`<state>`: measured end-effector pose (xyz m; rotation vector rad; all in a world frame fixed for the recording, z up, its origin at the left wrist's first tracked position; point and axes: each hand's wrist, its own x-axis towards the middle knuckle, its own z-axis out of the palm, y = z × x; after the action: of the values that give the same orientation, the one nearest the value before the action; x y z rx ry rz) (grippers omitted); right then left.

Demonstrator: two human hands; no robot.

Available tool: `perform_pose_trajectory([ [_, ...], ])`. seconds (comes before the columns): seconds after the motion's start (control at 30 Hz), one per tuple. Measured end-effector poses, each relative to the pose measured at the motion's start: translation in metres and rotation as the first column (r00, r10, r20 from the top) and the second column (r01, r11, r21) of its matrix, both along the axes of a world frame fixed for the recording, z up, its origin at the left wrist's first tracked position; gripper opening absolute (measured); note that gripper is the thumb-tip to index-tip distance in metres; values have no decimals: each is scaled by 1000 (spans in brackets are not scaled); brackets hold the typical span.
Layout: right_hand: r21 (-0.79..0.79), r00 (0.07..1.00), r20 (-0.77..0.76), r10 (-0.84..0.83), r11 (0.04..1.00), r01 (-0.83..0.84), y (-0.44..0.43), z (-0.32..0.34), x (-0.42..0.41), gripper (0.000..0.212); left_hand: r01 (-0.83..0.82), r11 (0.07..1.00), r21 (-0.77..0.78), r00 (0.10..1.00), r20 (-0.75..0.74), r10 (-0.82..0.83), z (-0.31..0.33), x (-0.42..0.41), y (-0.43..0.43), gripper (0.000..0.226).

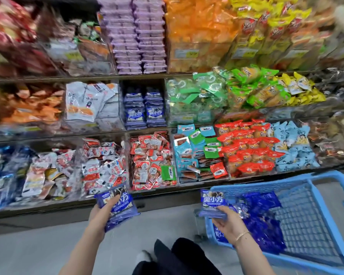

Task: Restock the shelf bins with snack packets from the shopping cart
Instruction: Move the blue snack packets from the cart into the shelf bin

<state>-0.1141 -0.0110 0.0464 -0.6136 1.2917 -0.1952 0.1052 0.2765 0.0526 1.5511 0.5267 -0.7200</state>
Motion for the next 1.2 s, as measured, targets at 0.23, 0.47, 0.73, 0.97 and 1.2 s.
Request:
perform_pose_trajectory([
  [0.23, -36, 987, -21, 156, 987, -157, 10, 4, 76, 8, -87, 996, -34, 994, -68, 84, -2, 41, 19, 41],
  [0.47, -37, 961, -4, 277, 960, -277, -15, 1, 174, 13, -107, 991, -85, 994, -13, 106, 8, 97, -10, 48],
  [0.73, -87, 882, 52, 469, 882, -464, -36, 15, 288, 20, -164, 981, -105, 986, 25, 167, 8, 159, -49, 45],
  [0.97, -164, 818, 42, 573, 812, -560, -36, 23, 380, 15, -172, 977, -123, 985, 13, 175, 7, 192, -57, 60],
  [1.2, -235, 822, 82, 563, 813, -533, -49, 42, 499, 6, -236, 967, -100, 971, 13, 238, 7, 220, -48, 65],
])
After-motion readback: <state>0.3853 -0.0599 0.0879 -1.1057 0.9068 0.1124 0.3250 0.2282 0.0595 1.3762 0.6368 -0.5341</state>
